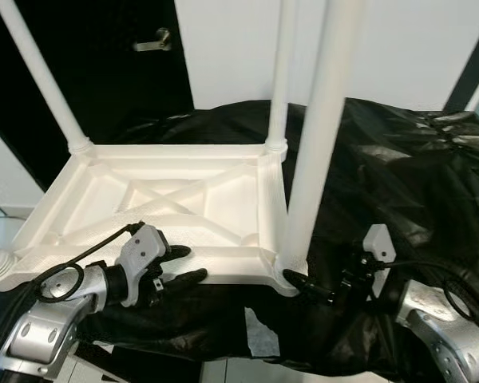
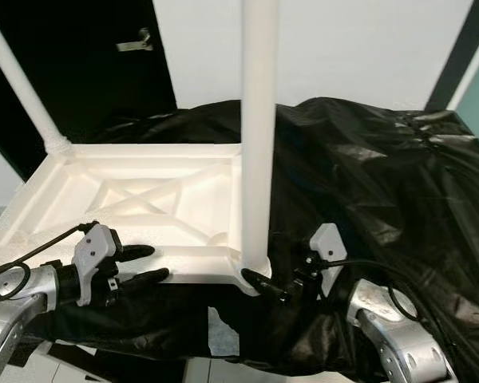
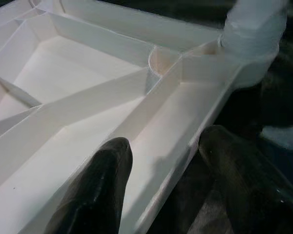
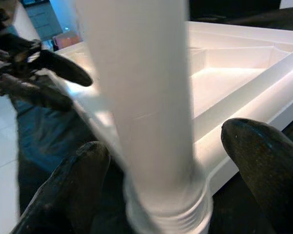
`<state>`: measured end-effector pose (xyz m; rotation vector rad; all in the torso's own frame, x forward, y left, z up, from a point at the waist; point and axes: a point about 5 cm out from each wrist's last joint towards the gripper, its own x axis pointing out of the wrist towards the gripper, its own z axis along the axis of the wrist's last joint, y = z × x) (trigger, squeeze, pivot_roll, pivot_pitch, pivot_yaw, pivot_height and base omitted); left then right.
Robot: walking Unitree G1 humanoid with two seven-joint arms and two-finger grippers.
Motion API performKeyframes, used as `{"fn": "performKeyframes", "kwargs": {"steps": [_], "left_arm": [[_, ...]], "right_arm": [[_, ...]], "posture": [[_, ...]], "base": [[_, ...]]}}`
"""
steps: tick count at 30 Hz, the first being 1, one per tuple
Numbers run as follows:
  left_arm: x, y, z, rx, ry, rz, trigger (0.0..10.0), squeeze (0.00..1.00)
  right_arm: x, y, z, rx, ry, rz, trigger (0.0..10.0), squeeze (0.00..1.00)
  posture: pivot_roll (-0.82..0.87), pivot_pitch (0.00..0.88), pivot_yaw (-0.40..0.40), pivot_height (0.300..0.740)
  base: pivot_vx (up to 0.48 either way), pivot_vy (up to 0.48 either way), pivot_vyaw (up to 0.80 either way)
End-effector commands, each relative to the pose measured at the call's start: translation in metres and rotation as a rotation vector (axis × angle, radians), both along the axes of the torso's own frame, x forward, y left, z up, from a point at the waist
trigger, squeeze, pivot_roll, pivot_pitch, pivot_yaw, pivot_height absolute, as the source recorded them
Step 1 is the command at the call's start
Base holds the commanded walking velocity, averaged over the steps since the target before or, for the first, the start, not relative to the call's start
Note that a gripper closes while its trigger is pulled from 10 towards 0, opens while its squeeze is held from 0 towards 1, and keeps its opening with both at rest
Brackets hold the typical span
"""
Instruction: Building children table
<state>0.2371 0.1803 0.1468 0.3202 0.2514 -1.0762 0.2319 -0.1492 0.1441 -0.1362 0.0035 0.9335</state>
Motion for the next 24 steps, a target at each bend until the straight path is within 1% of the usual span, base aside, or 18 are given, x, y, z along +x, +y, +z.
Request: {"fn": "performKeyframes", "kwargs": {"steps": [1,2,3,5,6,7,8,9,12,14,15,17,18,20,24], "left_arm": [[-0.001,-0.004,0.003,-0.031,-0.003,0.01,10.0,0.0],[-0.002,-0.007,0.004,-0.042,0.001,0.019,10.0,0.0],[-0.002,-0.007,0.004,-0.042,0.001,0.019,10.0,0.0],[0.004,-0.013,0.002,-0.048,-0.029,0.072,10.0,0.0],[0.004,-0.013,0.002,-0.048,-0.029,0.072,10.0,0.0],[0.007,-0.015,0.001,-0.062,-0.031,0.103,10.0,0.0],[0.009,-0.018,0.001,-0.069,-0.052,0.129,10.0,0.0],[0.01,-0.021,0.001,-0.085,-0.05,0.155,10.0,0.0],[0.012,-0.025,0.002,-0.101,-0.067,0.178,10.0,0.0],[0.014,-0.029,0.002,-0.13,-0.074,0.223,10.0,0.0],[0.014,-0.029,0.002,-0.13,-0.074,0.223,10.0,0.0],[0.018,-0.03,0.003,-0.142,-0.104,0.293,10.0,0.0],[0.018,-0.03,0.003,-0.142,-0.104,0.293,10.0,0.0],[0.022,-0.031,0.004,-0.159,-0.136,0.351,10.0,0.0],[0.024,-0.035,0.001,-0.162,-0.145,0.375,10.0,0.0]], "right_arm": [[0.004,0.006,-0.002,-0.008,-0.002,0.029,10.0,0.0],[0.007,0.009,-0.002,-0.008,-0.003,0.047,10.0,0.0],[0.007,0.009,-0.002,-0.008,-0.003,0.047,10.0,0.0],[0.014,0.017,-0.002,-0.012,-0.009,0.085,10.0,0.0],[0.014,0.017,-0.002,-0.012,-0.009,0.085,10.0,0.0],[0.018,0.02,-0.002,-0.015,-0.018,0.096,4.9,0.0],[0.022,0.022,-0.002,-0.018,-0.023,0.103,2.9,0.0],[0.025,0.024,-0.002,-0.015,-0.024,0.103,0.0,0.0],[0.027,0.025,-0.002,-0.008,-0.018,0.095,0.0,0.0],[0.03,0.025,-0.003,0.005,-0.011,0.059,0.0,0.0],[0.03,0.025,-0.003,0.005,-0.011,0.059,0.0,0.0],[0.034,0.023,-0.006,0.015,0.003,-0.027,0.0,0.0],[0.034,0.023,-0.006,0.015,0.003,-0.027,0.0,0.0],[0.036,0.023,-0.007,0.038,-0.001,-0.148,0.0,0.0],[0.039,0.026,-0.011,0.047,-0.02,-0.346,0.0,0.0]], "posture": [[0.05,0.0,-0.005,0.74],[0.05,0.0,-0.006,0.74],[0.05,0.0,-0.006,0.74],[0.05,0.0,-0.009,0.74],[0.05,0.0,-0.009,0.74],[0.05,0.0,-0.01,0.74],[0.05,0.0,-0.011,0.74],[0.06,0.0,-0.015,0.74],[0.06,0.0,-0.02,0.74],[0.06,0.0,-0.024,0.74],[0.06,0.0,-0.024,0.74],[0.05,0.0,-0.029,0.74],[0.05,0.0,-0.029,0.74],[0.05,0.0,-0.024,0.74],[0.04,0.0,-0.019,0.74]], "base": [[0.0,0.0,0.0],[0.0,0.0,0.0],[0.0,0.0,0.0],[0.0,0.0,0.0],[0.0,0.0,0.0],[0.0,0.0,0.0],[0.0,0.0,0.0],[0.0,0.0,0.0],[0.0,0.0,0.0],[0.0,0.0,0.0],[0.0,0.0,0.0],[0.0,0.0,0.0],[0.0,0.0,0.0],[0.0,0.0,0.0],[0.0,0.0,0.0]]}}
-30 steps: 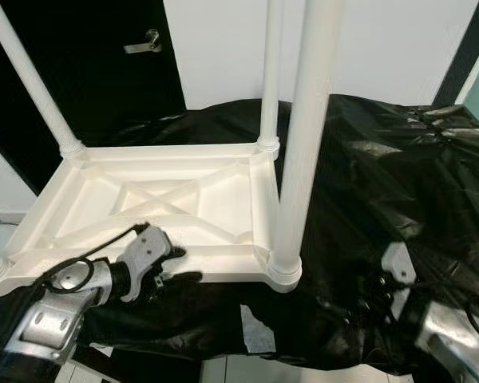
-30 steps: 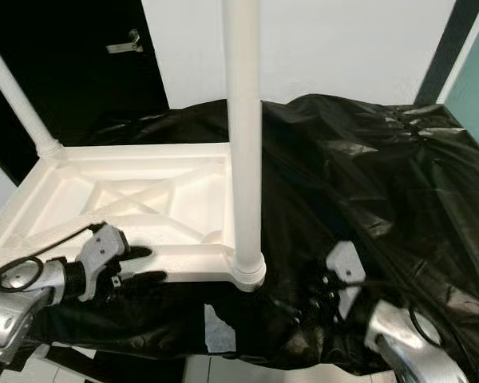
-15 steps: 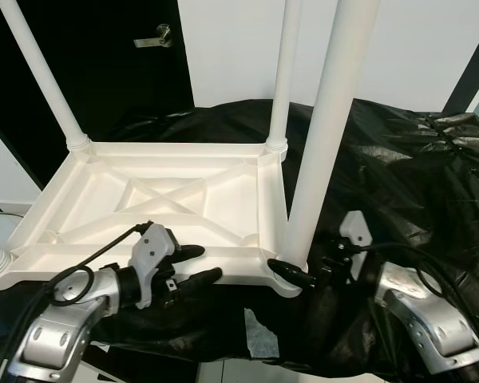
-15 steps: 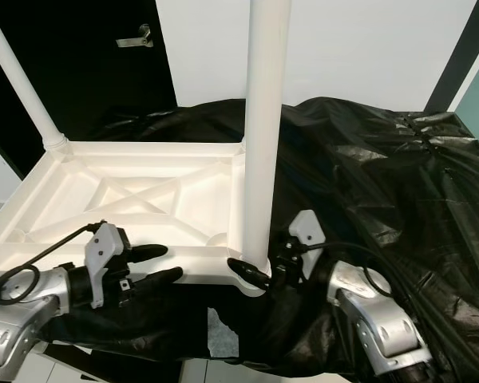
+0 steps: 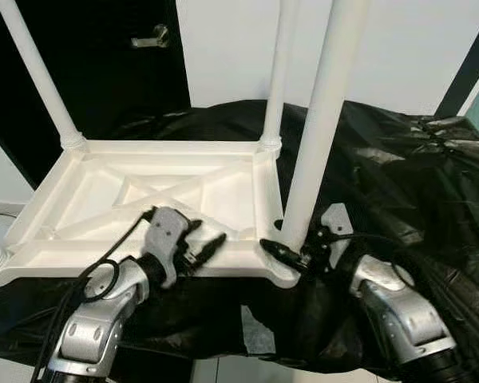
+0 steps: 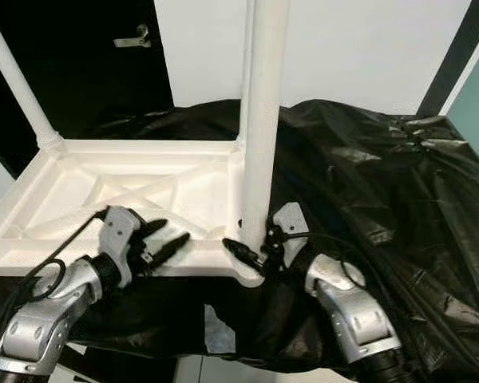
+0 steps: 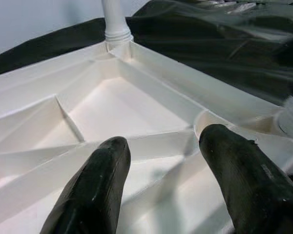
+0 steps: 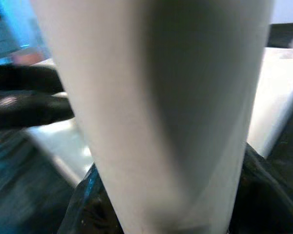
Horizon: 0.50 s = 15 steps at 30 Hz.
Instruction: Building children table
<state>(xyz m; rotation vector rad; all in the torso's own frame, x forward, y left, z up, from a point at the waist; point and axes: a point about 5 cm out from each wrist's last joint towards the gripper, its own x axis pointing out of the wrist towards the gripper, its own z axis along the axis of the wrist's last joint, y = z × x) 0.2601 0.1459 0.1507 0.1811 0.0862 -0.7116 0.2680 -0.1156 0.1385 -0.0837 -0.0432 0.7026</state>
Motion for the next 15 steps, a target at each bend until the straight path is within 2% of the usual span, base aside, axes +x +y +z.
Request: {"fn": "performKeyframes", "kwargs": {"steps": [1,3,4,7,8,9,11,14,15], "left_arm": [[0.001,-0.001,-0.003,0.013,-0.004,0.016,10.0,0.0],[0.003,-0.004,-0.005,0.013,-0.005,0.029,10.0,0.0],[0.003,-0.004,-0.005,0.013,-0.005,0.029,10.0,0.0],[0.003,-0.011,-0.007,-0.006,0.004,0.015,10.0,0.0],[0.003,-0.011,-0.007,-0.006,0.004,0.015,10.0,0.0],[0.001,-0.014,-0.007,-0.014,0.001,0.0,10.0,0.0],[0.001,-0.014,-0.007,-0.014,0.001,0.0,10.0,0.0],[-0.005,-0.018,-0.008,-0.018,-0.004,-0.036,10.0,0.0],[-0.007,-0.018,-0.009,-0.028,0.007,-0.06,10.0,0.0]], "right_arm": [[0.003,-0.007,-0.006,-0.02,0.019,-0.118,0.0,0.0],[0.004,-0.003,-0.007,0.003,0.02,-0.201,0.0,0.0],[0.004,-0.003,-0.007,0.003,0.02,-0.201,0.0,0.0],[0.006,0.002,-0.012,0.044,0.037,-0.404,0.0,0.0],[0.006,0.002,-0.012,0.044,0.037,-0.404,0.0,0.0],[0.006,0.004,-0.014,0.053,0.047,-0.462,0.0,0.0],[0.006,0.004,-0.014,0.053,0.047,-0.462,0.0,0.0],[0.004,0.012,-0.017,0.074,0.063,-0.542,0.0,0.0],[0.004,0.014,-0.016,0.082,0.056,-0.539,3.3,0.0]], "posture": [[0.04,0.0,-0.019,0.74],[0.04,0.0,-0.018,0.74],[0.04,0.0,-0.018,0.74],[0.04,0.0,-0.02,0.74],[0.04,0.0,-0.02,0.74],[0.04,0.0,-0.02,0.74],[0.04,0.0,-0.02,0.74],[0.03,0.0,-0.01,0.74],[0.03,0.0,-0.006,0.74]], "base": [[0.0,0.0,0.0],[0.0,0.0,0.0],[0.0,0.0,0.0],[0.0,0.0,0.0],[0.0,0.0,0.0],[0.0,0.0,0.0],[0.0,0.0,0.0],[0.0,0.0,0.0],[0.0,0.0,0.0]]}}
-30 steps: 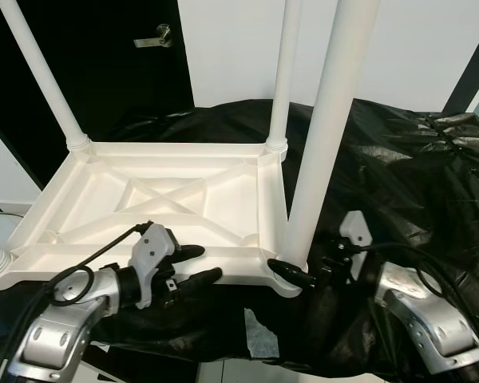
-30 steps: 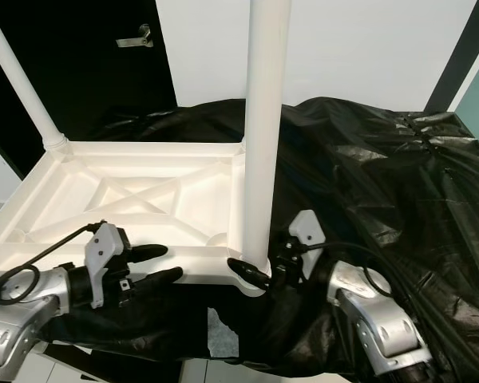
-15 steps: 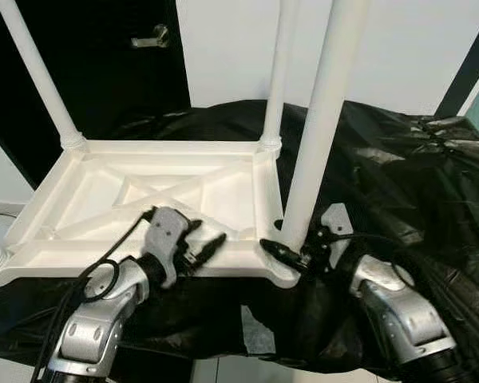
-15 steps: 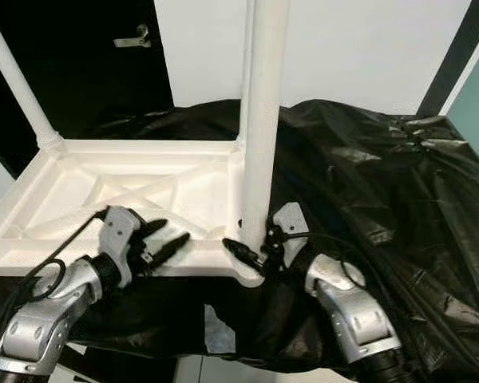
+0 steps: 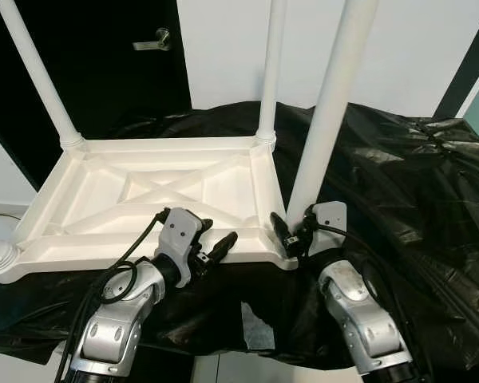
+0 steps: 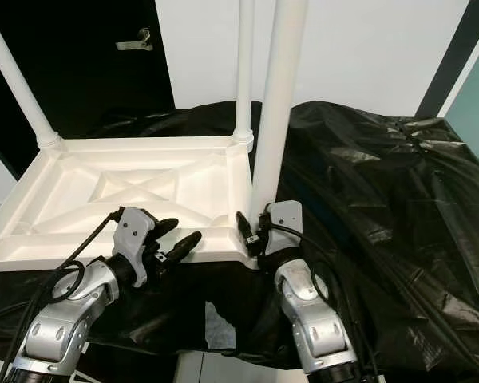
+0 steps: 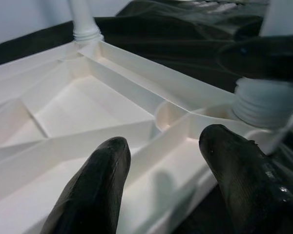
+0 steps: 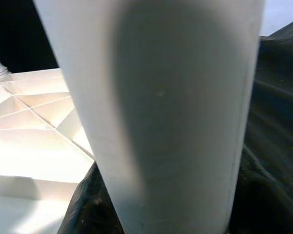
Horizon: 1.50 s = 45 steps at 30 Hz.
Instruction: Building children table
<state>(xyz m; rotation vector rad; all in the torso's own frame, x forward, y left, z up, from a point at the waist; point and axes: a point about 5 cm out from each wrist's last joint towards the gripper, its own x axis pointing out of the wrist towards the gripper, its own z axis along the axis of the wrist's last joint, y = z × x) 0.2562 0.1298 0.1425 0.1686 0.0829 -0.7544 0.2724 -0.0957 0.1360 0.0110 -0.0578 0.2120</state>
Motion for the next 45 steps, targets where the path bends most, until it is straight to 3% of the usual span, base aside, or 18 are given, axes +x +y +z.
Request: {"fn": "performKeyframes", "kwargs": {"steps": [1,8,9,10,12,16,17,18,19,24,25,29,31,32,33,39,45], "left_arm": [[-0.006,-0.002,-0.001,-0.02,0.006,-0.046,10.0,0.0],[-0.014,0.003,0.0,-0.013,0.009,-0.126,10.0,0.0],[-0.014,0.004,-0.001,-0.006,0.009,-0.129,10.0,0.0],[-0.014,0.006,-0.001,0.003,0.014,-0.132,10.0,0.0],[-0.014,0.007,-0.001,0.008,0.017,-0.134,10.0,0.0],[-0.017,0.008,0.0,0.01,0.025,-0.15,10.0,0.0],[-0.018,0.008,-0.001,0.017,0.029,-0.159,10.0,0.0],[-0.018,0.008,-0.001,0.017,0.029,-0.159,10.0,0.0],[-0.02,0.007,-0.002,0.02,0.036,-0.173,10.0,0.0],[-0.024,0.006,-0.002,0.014,0.053,-0.206,10.0,0.0],[-0.026,0.004,-0.001,0.005,0.06,-0.234,10.0,0.0],[-0.035,-0.001,0.0,-0.049,0.116,-0.335,10.0,0.0],[-0.035,-0.001,0.0,-0.049,0.116,-0.335,10.0,0.0],[-0.037,-0.002,0.001,-0.063,0.12,-0.359,10.0,0.0],[-0.039,-0.004,0.002,-0.075,0.126,-0.378,10.0,0.0],[-0.042,-0.006,0.0,-0.068,0.131,-0.407,10.0,0.0],[-0.037,-0.009,-0.004,-0.049,0.128,-0.406,10.0,0.0]], "right_arm": [[-0.001,-0.006,-0.011,-0.006,0.05,-0.046,10.0,0.0],[-0.002,-0.011,-0.007,-0.002,0.022,-0.054,10.0,0.0],[-0.002,-0.012,-0.005,-0.004,0.013,-0.05,10.0,0.21],[-0.004,-0.014,-0.003,-0.007,-0.002,-0.024,10.0,1.0],[-0.005,-0.016,-0.002,-0.009,-0.012,-0.007,10.0,1.0],[-0.01,-0.035,0.006,-0.033,-0.063,0.085,10.0,1.0],[-0.011,-0.043,0.007,-0.033,-0.057,0.129,10.0,0.35],[-0.011,-0.043,0.007,-0.033,-0.057,0.129,10.0,0.35],[-0.012,-0.05,0.008,-0.04,-0.055,0.183,10.0,0.0],[-0.013,-0.059,0.011,-0.071,-0.045,0.329,10.0,0.0],[-0.01,-0.06,0.012,-0.1,-0.035,0.415,10.0,0.0],[0.004,-0.051,0.01,-0.175,-0.02,0.584,10.0,0.0],[0.004,-0.051,0.01,-0.175,-0.02,0.584,10.0,0.0],[0.007,-0.046,0.01,-0.189,-0.022,0.619,4.6,0.0],[0.009,-0.042,0.009,-0.194,-0.022,0.643,0.2,0.0],[0.009,-0.036,0.005,-0.187,-0.012,0.691,0.0,0.0],[0.009,-0.037,0.002,-0.162,-0.008,0.65,0.0,0.0]], "posture": [[0.03,0.0,-0.005,0.74],[0.02,0.0,-0.006,0.74],[0.02,0.0,-0.005,0.74],[0.02,0.0,-0.007,0.74],[0.02,0.0,-0.007,0.74],[0.01,0.0,-0.004,0.74],[0.01,0.0,-0.001,0.74],[0.01,0.0,-0.001,0.74],[0.01,0.0,0.003,0.74],[0.0,0.0,0.016,0.74],[0.0,0.0,0.022,0.74],[0.0,0.0,0.019,0.74],[0.0,0.0,0.019,0.74],[0.01,0.0,0.014,0.74],[0.01,0.0,0.007,0.74],[0.01,0.0,-0.003,0.74],[0.0,0.0,-0.016,0.74]], "base": [[0.0,0.0,0.0],[0.0,0.0,0.0],[0.0,0.0,0.0],[0.0,0.0,0.0],[0.0,0.0,0.0],[0.0,0.0,0.0],[0.0,0.0,0.0],[0.0,0.0,0.0],[0.0,0.0,0.0],[0.0,0.0,0.0],[0.0,0.0,0.0],[0.0,0.0,0.0],[0.0,0.0,0.0],[0.0,0.0,0.0],[0.0,0.0,0.0],[0.0,0.0,0.0],[0.0,0.0,0.0]]}}
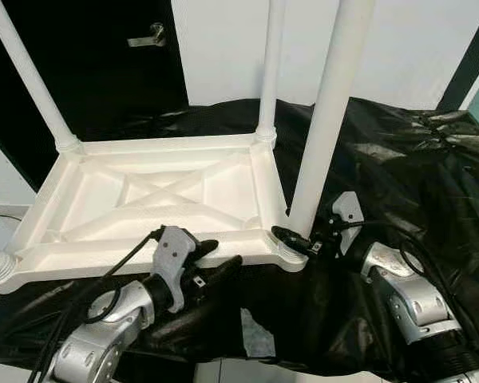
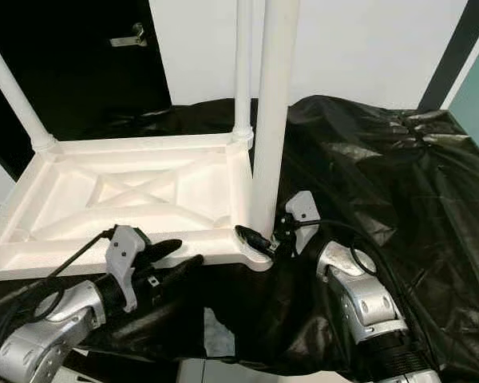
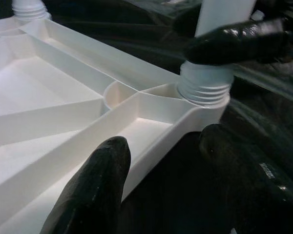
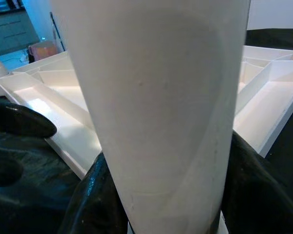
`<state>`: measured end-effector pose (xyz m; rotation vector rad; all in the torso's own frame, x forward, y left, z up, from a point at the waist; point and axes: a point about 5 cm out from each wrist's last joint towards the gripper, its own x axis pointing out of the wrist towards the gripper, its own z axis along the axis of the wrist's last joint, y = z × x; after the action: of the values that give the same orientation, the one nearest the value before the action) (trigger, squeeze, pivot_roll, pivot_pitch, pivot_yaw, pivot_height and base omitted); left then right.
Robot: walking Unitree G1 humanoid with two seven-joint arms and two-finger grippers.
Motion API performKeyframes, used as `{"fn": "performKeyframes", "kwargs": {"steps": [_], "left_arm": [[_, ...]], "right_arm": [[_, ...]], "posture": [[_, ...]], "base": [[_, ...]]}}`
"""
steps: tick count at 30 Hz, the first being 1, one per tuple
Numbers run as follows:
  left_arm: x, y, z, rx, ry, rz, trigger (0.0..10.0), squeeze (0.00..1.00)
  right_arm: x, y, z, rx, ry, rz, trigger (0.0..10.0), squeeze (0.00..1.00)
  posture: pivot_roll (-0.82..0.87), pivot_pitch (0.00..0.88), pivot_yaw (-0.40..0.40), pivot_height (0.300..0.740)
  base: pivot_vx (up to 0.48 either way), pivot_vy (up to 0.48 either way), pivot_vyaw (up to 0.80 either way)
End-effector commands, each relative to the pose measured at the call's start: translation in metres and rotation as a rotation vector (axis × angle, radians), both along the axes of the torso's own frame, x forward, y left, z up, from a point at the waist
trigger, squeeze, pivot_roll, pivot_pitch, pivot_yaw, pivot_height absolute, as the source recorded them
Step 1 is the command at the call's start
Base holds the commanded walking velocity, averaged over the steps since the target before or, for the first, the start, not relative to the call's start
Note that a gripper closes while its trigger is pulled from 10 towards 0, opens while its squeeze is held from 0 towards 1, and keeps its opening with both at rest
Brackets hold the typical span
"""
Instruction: Building children table
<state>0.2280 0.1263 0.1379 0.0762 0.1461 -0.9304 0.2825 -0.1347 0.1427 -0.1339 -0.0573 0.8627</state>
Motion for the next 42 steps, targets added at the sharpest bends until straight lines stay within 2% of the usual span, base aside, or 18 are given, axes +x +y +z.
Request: {"fn": "performKeyframes", "kwargs": {"steps": [1,4,6,7,9,13,15,17,18,20,28,30,31,32,33,39,40,42], "left_arm": [[-0.007,-0.006,0.001,0.003,0.007,-0.235,10.0,0.0],[-0.001,-0.008,0.003,-0.003,-0.004,-0.224,10.0,0.0],[0.0,-0.009,0.004,-0.004,-0.005,-0.223,10.0,0.0],[0.001,-0.01,0.004,-0.001,-0.015,-0.23,10.0,0.0],[0.002,-0.013,0.005,-0.001,-0.026,-0.237,10.0,0.0],[0.004,-0.014,0.004,-0.002,-0.029,-0.232,10.0,0.0],[0.006,-0.015,0.004,-0.002,-0.037,-0.224,10.0,0.0],[0.006,-0.015,0.004,-0.002,-0.037,-0.224,10.0,0.0],[0.006,-0.015,0.004,0.0,-0.037,-0.221,10.0,0.0],[0.007,-0.016,0.003,0.002,-0.04,-0.22,10.0,0.0],[0.007,-0.016,0.003,0.002,-0.04,-0.22,10.0,0.0],[0.007,-0.015,0.003,0.003,-0.04,-0.22,10.0,0.0],[0.008,-0.015,0.003,0.004,-0.04,-0.223,10.0,0.0],[0.01,-0.014,0.003,0.005,-0.042,-0.225,10.0,0.0],[0.012,-0.014,0.004,0.012,-0.046,-0.224,10.0,0.0],[0.015,-0.013,0.005,0.016,-0.056,-0.221,10.0,0.0],[0.015,-0.012,0.005,0.017,-0.058,-0.22,10.0,0.0],[0.015,-0.012,0.004,0.017,-0.058,-0.22,10.0,0.0]], "right_arm": [[-0.001,0.002,-0.005,0.003,0.01,-0.012,0.0,0.0],[0.003,0.002,-0.005,0.025,-0.015,-0.156,0.0,0.0],[0.004,0.002,-0.005,0.025,-0.019,-0.187,0.0,0.0],[0.004,0.004,-0.004,0.059,-0.025,-0.229,10.0,0.0],[0.003,0.006,-0.002,0.111,-0.018,-0.304,10.0,0.0],[0.001,0.008,-0.002,0.114,-0.044,-0.363,10.0,0.0],[-0.001,0.009,-0.003,0.123,-0.04,-0.468,10.0,0.0],[-0.001,0.009,-0.003,0.123,-0.04,-0.468,10.0,0.0],[-0.004,0.01,-0.007,0.105,-0.033,-0.53,10.0,0.0],[-0.009,0.016,-0.01,0.143,-0.01,-0.615,10.0,0.0],[-0.009,0.016,-0.01,0.143,-0.01,-0.615,10.0,0.0],[-0.01,0.019,-0.014,0.139,0.005,-0.651,10.0,0.0],[-0.009,0.017,-0.015,0.129,0.004,-0.706,10.0,0.0],[-0.009,0.016,-0.015,0.121,-0.005,-0.729,10.0,0.47],[-0.009,0.014,-0.014,0.126,-0.016,-0.725,10.0,1.0],[-0.01,0.001,-0.007,0.141,-0.054,-0.655,10.0,1.0],[-0.01,-0.012,-0.002,0.128,-0.074,-0.553,10.0,1.0],[-0.01,-0.016,0.0,0.122,-0.075,-0.517,10.0,1.0]], "posture": [[0.0,0.0,-0.016,0.74],[0.01,0.0,-0.016,0.74],[0.01,0.0,-0.016,0.74],[0.01,0.0,-0.026,0.74],[0.01,0.0,-0.026,0.74],[0.01,0.0,-0.025,0.74],[0.0,0.0,-0.019,0.74],[0.0,0.0,-0.019,0.74],[0.0,0.0,-0.014,0.74],[0.0,0.0,-0.007,0.74],[0.0,0.0,-0.007,0.74],[0.0,0.0,-0.002,0.74],[-0.02,0.0,0.011,0.74],[-0.02,0.0,0.009,0.74],[-0.02,0.0,0.009,0.74],[-0.02,0.0,0.006,0.74],[-0.01,0.0,-0.003,0.74],[-0.01,0.0,-0.003,0.74]], "base": [[0.0,0.0,0.0],[0.0,0.0,0.0],[0.0,0.0,0.0],[0.0,0.0,0.0],[0.0,0.0,0.0],[0.0,0.0,0.0],[0.0,0.0,0.0],[0.0,0.0,0.0],[0.0,0.0,0.0],[0.0,0.0,0.0],[0.0,0.0,0.0],[0.0,0.0,0.0],[0.0,0.0,0.0],[0.0,0.0,0.0],[0.0,0.0,0.0],[0.0,0.0,0.0],[0.0,0.0,0.0],[0.0,0.0,0.0]]}}
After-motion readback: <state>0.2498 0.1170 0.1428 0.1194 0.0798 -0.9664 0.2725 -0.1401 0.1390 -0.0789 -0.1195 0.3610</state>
